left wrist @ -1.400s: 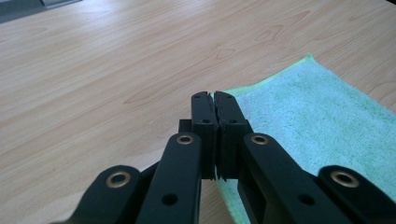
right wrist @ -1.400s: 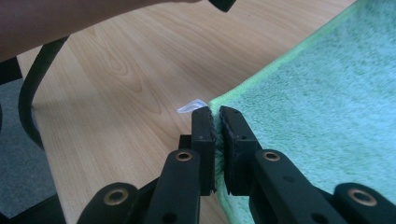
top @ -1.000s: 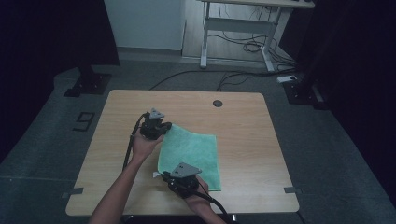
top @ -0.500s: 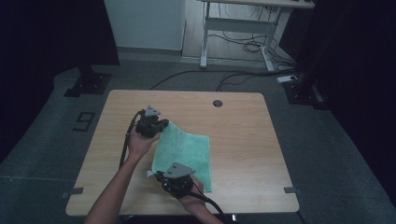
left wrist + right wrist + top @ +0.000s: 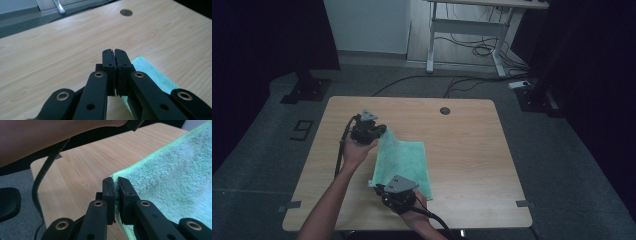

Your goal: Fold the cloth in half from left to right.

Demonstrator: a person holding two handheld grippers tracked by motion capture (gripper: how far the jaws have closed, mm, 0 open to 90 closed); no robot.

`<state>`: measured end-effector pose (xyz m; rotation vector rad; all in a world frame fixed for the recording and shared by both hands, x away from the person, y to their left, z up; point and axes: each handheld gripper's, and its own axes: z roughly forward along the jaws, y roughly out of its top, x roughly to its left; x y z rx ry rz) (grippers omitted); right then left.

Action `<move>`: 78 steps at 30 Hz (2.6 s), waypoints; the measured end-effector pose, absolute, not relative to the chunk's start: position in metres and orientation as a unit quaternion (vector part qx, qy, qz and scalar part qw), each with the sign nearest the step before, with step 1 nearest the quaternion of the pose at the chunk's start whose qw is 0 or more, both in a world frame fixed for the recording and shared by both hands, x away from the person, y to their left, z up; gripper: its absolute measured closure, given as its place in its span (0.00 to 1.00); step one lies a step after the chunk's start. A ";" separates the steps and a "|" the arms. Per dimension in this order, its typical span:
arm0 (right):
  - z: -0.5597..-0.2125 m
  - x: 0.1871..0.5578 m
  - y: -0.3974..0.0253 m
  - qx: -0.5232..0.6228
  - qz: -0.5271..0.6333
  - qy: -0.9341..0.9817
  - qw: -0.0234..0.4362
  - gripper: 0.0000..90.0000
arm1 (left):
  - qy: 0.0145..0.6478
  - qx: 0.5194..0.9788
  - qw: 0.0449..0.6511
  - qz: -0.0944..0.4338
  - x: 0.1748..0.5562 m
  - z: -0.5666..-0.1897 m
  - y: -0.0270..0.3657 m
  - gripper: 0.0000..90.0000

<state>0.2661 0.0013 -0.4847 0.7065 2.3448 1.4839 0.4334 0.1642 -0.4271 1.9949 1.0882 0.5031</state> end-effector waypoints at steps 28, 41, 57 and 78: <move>-0.513 0.275 -0.048 0.306 0.502 0.799 0.130 0.93 | 0.429 0.823 0.335 0.162 0.469 -0.479 0.097 0.96; -0.523 0.278 -0.070 0.330 0.495 0.793 0.129 0.92 | 0.419 0.839 0.311 0.152 0.480 -0.499 0.068 0.96; -0.533 0.284 -0.086 0.360 0.479 0.791 0.125 0.88 | 0.422 0.842 0.302 0.148 0.488 -0.515 0.051 0.94; -0.542 0.284 -0.105 0.379 0.463 0.791 0.131 0.80 | 0.408 0.847 0.306 0.148 0.486 -0.514 0.037 0.92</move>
